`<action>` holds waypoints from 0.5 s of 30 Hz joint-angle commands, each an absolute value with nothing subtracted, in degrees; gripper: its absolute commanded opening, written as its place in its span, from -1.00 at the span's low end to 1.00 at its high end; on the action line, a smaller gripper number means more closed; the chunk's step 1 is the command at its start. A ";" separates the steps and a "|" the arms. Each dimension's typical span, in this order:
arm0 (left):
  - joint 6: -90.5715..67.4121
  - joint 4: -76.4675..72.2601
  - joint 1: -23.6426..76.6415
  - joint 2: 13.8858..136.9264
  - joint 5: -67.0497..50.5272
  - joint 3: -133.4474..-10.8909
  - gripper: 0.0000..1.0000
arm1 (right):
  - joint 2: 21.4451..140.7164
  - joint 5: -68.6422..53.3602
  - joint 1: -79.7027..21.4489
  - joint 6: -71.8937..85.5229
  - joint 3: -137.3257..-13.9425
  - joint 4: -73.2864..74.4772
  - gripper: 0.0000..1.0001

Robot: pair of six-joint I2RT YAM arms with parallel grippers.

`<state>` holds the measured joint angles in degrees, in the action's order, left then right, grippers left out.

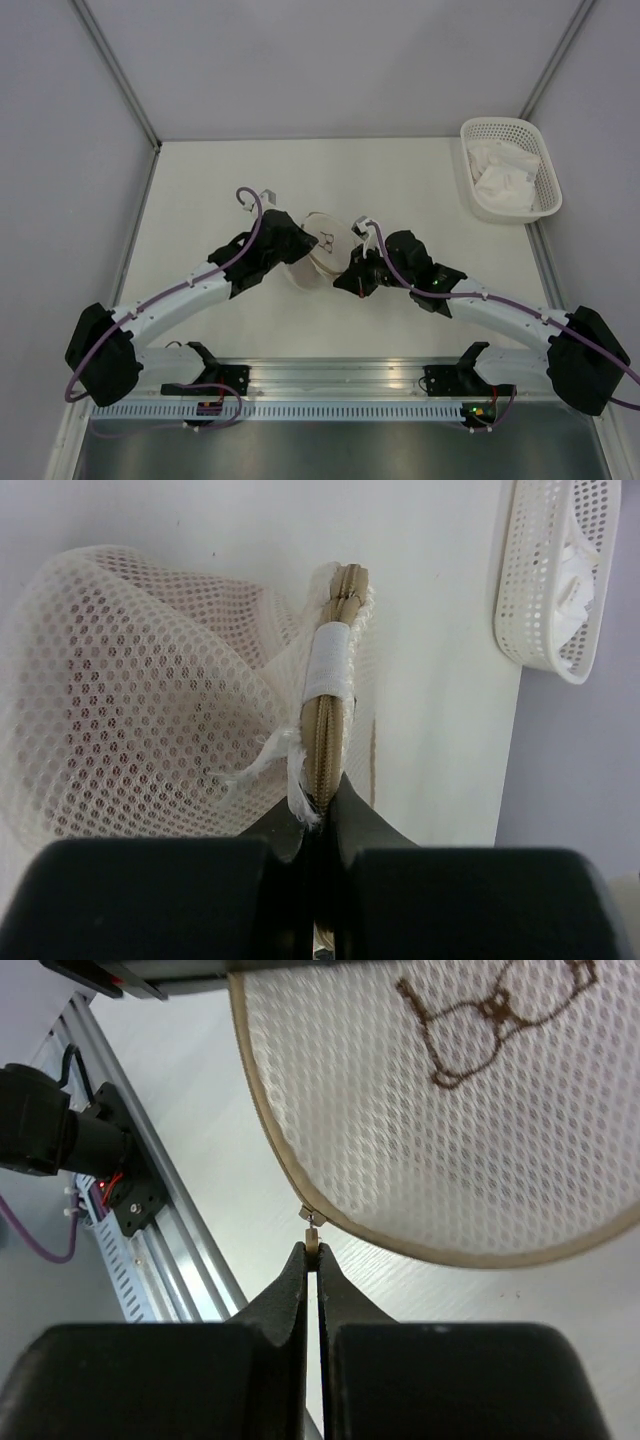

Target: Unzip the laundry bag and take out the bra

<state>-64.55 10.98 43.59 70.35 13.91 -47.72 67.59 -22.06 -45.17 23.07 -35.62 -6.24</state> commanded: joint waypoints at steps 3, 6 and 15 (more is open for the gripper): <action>-53.97 8.27 39.38 70.92 11.02 -52.91 -0.95 | 68.29 -15.66 -45.53 20.13 -39.11 -1.50 -0.99; -51.33 6.08 34.56 73.12 1.98 -52.56 -0.95 | 67.85 -12.93 -45.44 19.51 -39.46 -0.18 -0.99; -41.23 4.04 24.53 82.51 -25.89 -55.98 -0.95 | 69.43 1.91 -45.44 19.16 -40.43 6.41 -0.99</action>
<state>-48.56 7.46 26.83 80.31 -14.00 -52.01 68.40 -6.37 -45.28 19.97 -38.37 1.89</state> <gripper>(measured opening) 0.045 0.013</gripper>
